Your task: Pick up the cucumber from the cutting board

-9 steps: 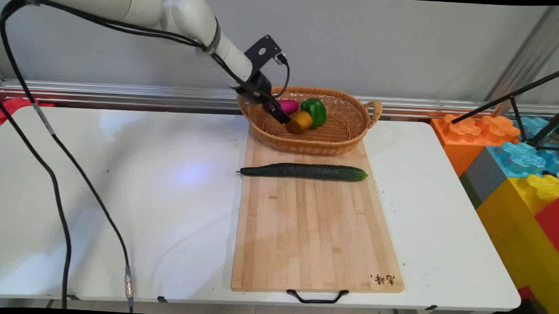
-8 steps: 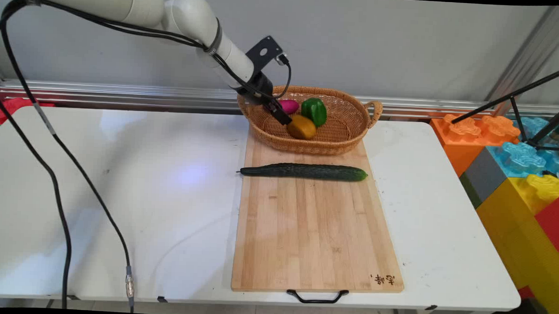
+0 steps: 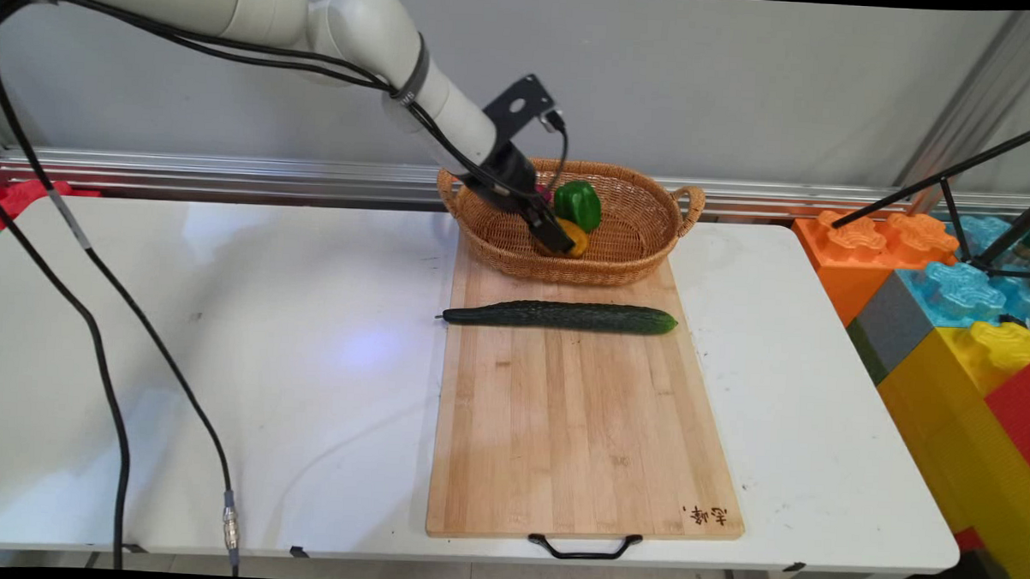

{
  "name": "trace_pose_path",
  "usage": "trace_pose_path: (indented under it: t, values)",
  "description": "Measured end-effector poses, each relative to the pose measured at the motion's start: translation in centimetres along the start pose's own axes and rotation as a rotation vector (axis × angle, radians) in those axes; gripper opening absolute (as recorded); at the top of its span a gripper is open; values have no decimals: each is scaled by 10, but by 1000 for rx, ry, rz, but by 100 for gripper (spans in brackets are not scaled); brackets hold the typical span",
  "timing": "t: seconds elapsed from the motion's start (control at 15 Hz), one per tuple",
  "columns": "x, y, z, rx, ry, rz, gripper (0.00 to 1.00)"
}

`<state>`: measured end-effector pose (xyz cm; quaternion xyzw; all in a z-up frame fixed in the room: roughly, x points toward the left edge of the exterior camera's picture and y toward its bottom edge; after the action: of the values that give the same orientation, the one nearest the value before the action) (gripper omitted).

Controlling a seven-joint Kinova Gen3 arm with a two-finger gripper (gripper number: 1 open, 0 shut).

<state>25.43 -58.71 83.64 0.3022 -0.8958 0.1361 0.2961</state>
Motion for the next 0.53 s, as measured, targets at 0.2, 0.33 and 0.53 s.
trace_pose_path:
  t: [0.2, 0.33, 0.53]
  values:
    - [6, 32, 1, -77, -7, 94, 100]
    - [5, 49, 5, -112, -21, 161, 100]
    - [3, 66, 17, -112, -36, 236, 100]
